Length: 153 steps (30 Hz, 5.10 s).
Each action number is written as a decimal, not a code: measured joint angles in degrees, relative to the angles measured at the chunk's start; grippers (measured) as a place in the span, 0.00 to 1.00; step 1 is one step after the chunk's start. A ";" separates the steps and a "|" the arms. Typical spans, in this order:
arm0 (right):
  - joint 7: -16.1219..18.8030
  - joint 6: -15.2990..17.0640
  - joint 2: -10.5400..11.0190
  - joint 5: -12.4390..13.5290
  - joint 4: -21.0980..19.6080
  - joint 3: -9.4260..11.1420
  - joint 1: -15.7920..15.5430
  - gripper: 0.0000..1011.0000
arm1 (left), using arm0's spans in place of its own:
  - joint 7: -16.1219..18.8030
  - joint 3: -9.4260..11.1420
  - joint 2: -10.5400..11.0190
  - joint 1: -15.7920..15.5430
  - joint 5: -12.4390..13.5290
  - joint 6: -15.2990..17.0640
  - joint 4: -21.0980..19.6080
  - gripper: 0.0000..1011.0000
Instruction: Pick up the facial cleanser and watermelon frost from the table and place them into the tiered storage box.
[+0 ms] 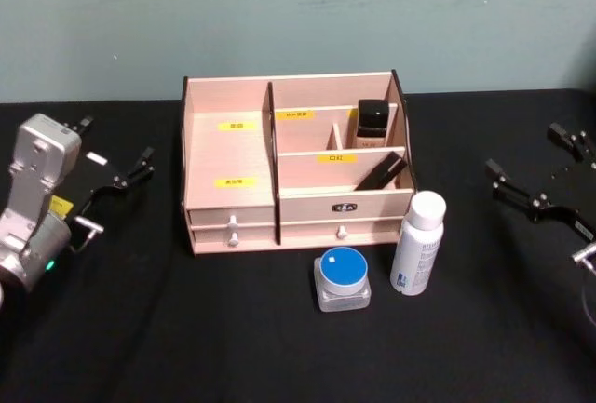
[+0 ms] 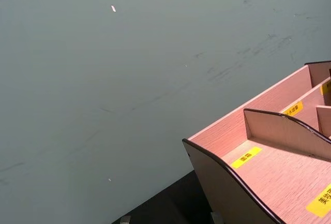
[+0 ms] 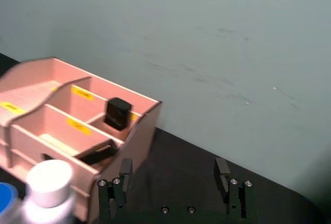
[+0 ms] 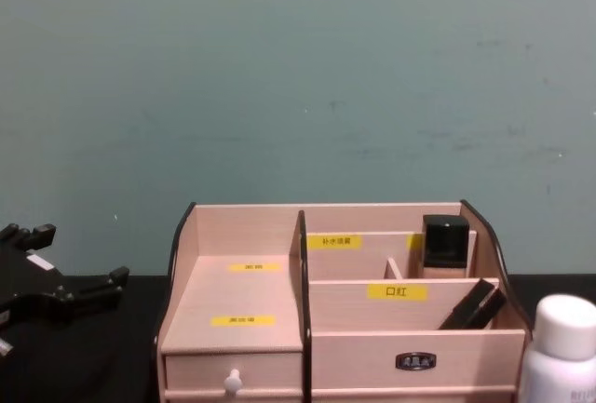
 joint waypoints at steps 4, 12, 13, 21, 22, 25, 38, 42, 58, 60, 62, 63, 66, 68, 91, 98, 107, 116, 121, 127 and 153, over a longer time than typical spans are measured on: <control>1.56 -0.36 0.84 1.60 -2.85 1.45 -3.05 0.99 | 0.00 0.00 0.00 0.00 0.00 0.00 0.00 0.99; 6.12 -0.34 2.68 7.51 -8.26 5.26 -9.66 0.99 | 0.00 0.00 0.00 0.00 0.00 0.00 0.00 0.99; 6.63 -0.18 2.83 8.18 -8.67 5.60 -10.22 0.99 | 0.00 0.00 0.00 0.00 0.00 0.00 0.00 0.99; 10.21 2.66 3.29 12.69 -10.89 7.17 -13.10 0.99 | 0.00 0.00 0.00 0.00 0.00 0.00 0.00 0.99; 10.21 2.66 3.29 12.69 -10.89 7.17 -13.10 0.99 | 0.00 0.00 0.00 0.00 0.00 0.00 0.00 0.99; 11.09 4.17 3.07 13.25 -10.90 6.88 -12.98 0.99 | 0.00 0.00 0.00 0.00 0.00 0.00 0.00 0.99; 12.92 6.86 1.20 11.43 -9.50 4.17 -11.39 0.99 | 0.00 0.00 0.00 0.00 0.00 0.00 0.00 0.99; 12.87 7.44 0.45 9.78 -8.49 3.25 -10.69 0.99 | 0.00 0.00 0.00 0.00 0.00 0.00 0.00 0.99; 16.16 9.34 -3.27 8.09 -2.36 0.69 -6.96 0.99 | 0.00 0.00 0.00 0.00 0.00 0.00 0.00 0.99; 16.71 9.56 -3.81 7.80 -1.49 0.33 -6.41 0.99 | 0.00 0.00 0.00 0.00 0.00 0.00 0.00 0.99; 17.21 9.77 -4.41 7.52 -0.53 -0.05 -5.81 0.99 | 0.00 0.00 0.00 0.00 0.00 0.00 0.00 0.99; 17.37 9.85 -4.61 7.40 -0.24 -0.17 -5.61 0.99 | 0.00 0.00 0.00 0.00 0.00 0.00 0.00 0.99; 17.91 10.10 -5.34 6.96 0.76 -0.59 -4.88 0.99 | 0.00 0.00 0.00 0.00 0.00 0.00 0.00 0.99; 18.18 10.23 -5.64 6.74 1.19 -0.80 -4.46 0.99 | 0.00 0.00 0.00 0.00 0.00 0.00 0.00 0.99; 19.92 11.10 -9.99 3.18 7.70 -4.31 3.41 0.99 | 0.00 0.00 0.00 0.00 0.00 0.00 0.00 0.99; 20.26 11.14 -11.37 2.54 10.11 -5.21 5.72 0.99 | 0.00 0.00 0.00 0.00 0.00 0.00 0.00 0.99; 20.68 11.07 -12.41 2.05 11.40 -6.02 7.20 0.99 | 0.00 0.00 0.00 0.00 0.00 0.00 0.00 0.99; 20.82 10.69 -12.65 1.48 11.61 -6.49 7.60 0.99 | 0.00 0.00 0.00 0.00 0.00 0.00 0.00 0.99; 20.80 10.69 -12.63 1.50 11.61 -6.43 7.60 0.93 | 0.00 0.00 0.00 0.00 0.00 0.00 0.00 0.99; 20.77 10.69 -12.61 1.57 11.60 -6.39 7.57 0.81 | 0.00 0.00 0.00 0.00 0.00 0.00 0.00 0.99; 20.49 9.56 -12.28 1.53 10.34 -5.52 6.66 0.60 | 0.00 0.00 0.00 0.00 0.00 0.00 0.00 0.99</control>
